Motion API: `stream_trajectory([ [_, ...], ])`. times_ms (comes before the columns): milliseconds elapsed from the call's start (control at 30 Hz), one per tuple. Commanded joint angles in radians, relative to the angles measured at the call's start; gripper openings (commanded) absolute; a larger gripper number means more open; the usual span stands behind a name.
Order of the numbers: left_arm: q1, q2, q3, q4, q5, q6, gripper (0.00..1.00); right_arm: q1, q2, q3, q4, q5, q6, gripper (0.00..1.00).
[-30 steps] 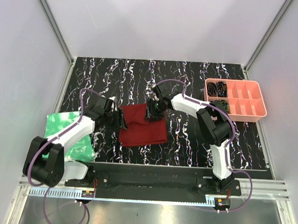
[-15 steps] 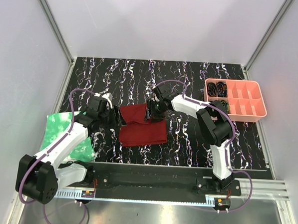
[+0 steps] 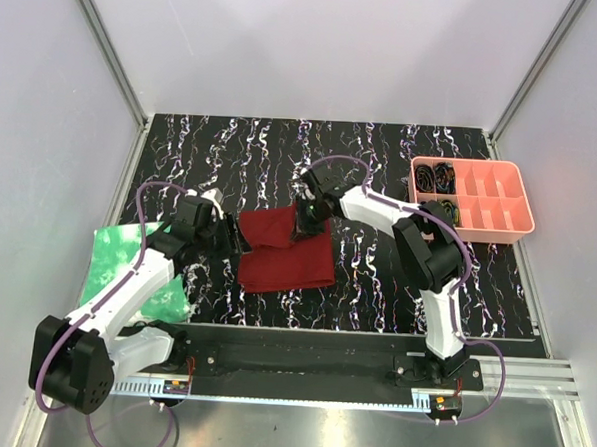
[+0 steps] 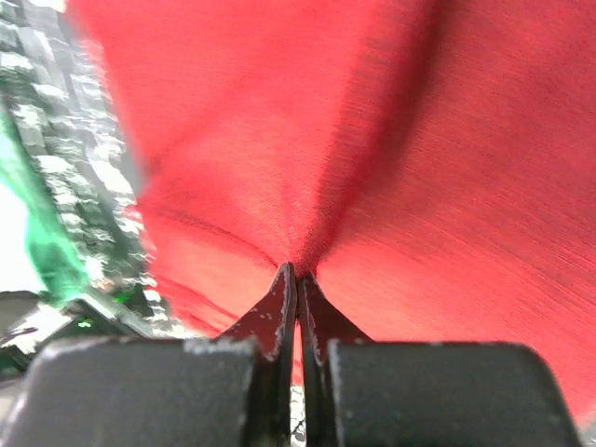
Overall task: Fold the napkin into a case and place the utensils inside
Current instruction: Fold the rectangle-folded napkin at the center of the board.
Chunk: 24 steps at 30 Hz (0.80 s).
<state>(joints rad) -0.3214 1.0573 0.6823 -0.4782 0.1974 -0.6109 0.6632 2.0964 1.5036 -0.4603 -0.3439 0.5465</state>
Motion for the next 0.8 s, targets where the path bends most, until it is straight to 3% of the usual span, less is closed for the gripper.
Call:
stream_trajectory([
  [0,0.007,-0.028,-0.003,0.023,-0.01,-0.01,0.55,0.039,0.051,0.168,0.0,-0.053,0.01,0.0],
  [133,0.007,-0.039,-0.003,0.021,-0.016,-0.015,0.55,0.068,0.166,0.404,-0.006,-0.11,0.047,0.05],
  [233,0.007,-0.027,0.005,0.024,-0.006,-0.013,0.55,0.07,0.276,0.591,-0.014,-0.164,0.093,0.31],
  [267,0.007,-0.016,0.014,0.026,0.022,-0.012,0.55,0.067,0.295,0.616,-0.023,-0.167,0.11,0.47],
  [333,0.005,0.029,0.025,0.027,0.054,-0.009,0.55,0.062,0.266,0.592,-0.021,-0.147,0.116,0.59],
  [367,0.004,0.041,0.031,0.038,0.068,-0.009,0.54,0.058,0.213,0.568,-0.021,-0.132,0.112,0.7],
  [433,-0.004,0.075,0.034,0.05,0.085,-0.009,0.55,0.049,0.153,0.461,-0.026,-0.106,0.102,0.78],
  [567,-0.036,0.153,0.065,0.092,0.099,-0.01,0.53,0.041,-0.047,0.197,-0.026,-0.032,0.104,0.8],
  [767,-0.12,0.303,0.12,0.151,0.05,-0.044,0.45,0.05,-0.242,-0.179,0.054,0.006,0.158,0.51],
])
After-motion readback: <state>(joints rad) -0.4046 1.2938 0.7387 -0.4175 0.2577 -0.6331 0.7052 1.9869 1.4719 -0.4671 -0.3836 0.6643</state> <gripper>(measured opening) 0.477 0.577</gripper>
